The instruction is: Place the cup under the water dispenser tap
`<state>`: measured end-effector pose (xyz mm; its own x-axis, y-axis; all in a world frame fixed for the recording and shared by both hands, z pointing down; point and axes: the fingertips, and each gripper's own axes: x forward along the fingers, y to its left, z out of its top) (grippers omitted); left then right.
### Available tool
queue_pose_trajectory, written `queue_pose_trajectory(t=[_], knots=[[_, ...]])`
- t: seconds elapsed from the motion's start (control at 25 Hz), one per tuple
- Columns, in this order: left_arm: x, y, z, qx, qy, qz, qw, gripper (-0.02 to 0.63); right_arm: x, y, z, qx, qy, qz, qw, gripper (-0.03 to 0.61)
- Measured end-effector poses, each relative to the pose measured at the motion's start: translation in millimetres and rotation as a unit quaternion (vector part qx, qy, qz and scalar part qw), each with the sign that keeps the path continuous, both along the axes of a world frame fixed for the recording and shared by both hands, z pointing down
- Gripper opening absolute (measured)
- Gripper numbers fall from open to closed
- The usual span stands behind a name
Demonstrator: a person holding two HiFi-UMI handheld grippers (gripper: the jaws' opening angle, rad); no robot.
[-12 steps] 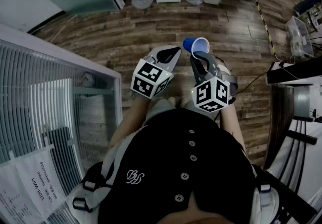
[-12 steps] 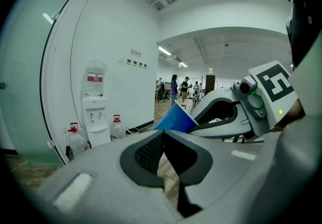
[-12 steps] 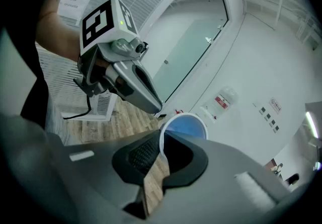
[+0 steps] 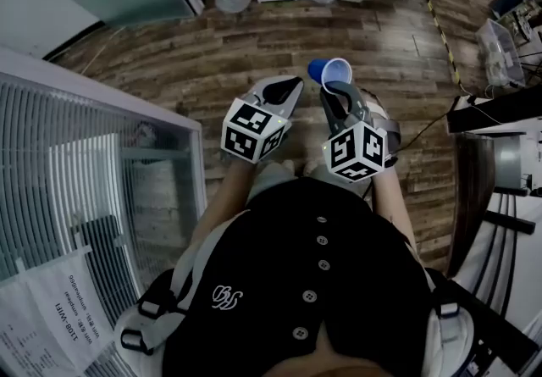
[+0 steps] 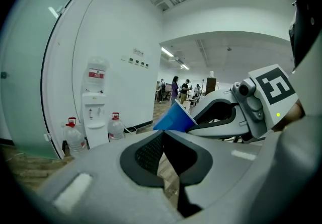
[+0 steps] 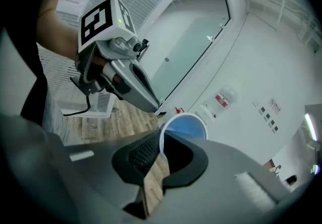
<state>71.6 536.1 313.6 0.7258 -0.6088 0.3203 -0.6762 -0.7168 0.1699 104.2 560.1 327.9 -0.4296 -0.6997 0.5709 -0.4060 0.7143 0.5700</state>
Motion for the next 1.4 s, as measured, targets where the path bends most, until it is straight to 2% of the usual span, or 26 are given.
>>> queue_pose_trajectory(t=[0.28,0.48,0.6,0.96,1.16,1.4], knots=[[-8,-15,-5,0.008,0.008,-0.013,0.9999,0.0,-14,-10,0,0.005,-0.004,-0.016,1.0,0.02],[-19,-25,-10,0.021,-0.005,0.0,0.9998,0.0,-24,-20,-4,0.012,-0.02,-0.001,1.0,0.021],[-30,-30,-11,0.025,0.0,0.0,0.9997,0.0,-31,-25,-2,0.013,-0.02,0.006,1.0,0.023],[-47,-34,13,0.001,0.002,0.002,1.0,0.0,-46,-33,11,-0.001,-0.02,0.019,1.0,0.023],[-45,-59,16,0.002,0.007,0.0,1.0,0.0,-47,-56,22,-0.015,-0.012,0.009,1.0,0.023],[-39,-114,21,-0.001,0.008,-0.01,0.9999,0.0,-43,-112,24,-0.014,-0.018,-0.005,1.0,0.023]])
